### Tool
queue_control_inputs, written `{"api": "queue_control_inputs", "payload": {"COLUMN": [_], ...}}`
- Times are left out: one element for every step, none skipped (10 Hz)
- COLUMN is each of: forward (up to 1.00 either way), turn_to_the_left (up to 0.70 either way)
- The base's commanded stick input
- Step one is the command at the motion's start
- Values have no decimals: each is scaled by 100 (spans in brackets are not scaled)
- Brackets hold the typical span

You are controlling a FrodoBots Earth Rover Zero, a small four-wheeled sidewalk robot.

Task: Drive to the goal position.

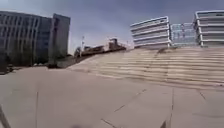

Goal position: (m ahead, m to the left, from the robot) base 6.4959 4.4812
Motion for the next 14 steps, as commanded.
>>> {"api": "queue_control_inputs", "payload": {"forward": [100, 100, 100, 100, 100, 100, 100, 100, 100, 100, 100, 100, 100, 100], "turn_to_the_left": [40, 40, 40, 0, 0, 0, 0, 0, 0, 0, 0, 0, 0, 0]}}
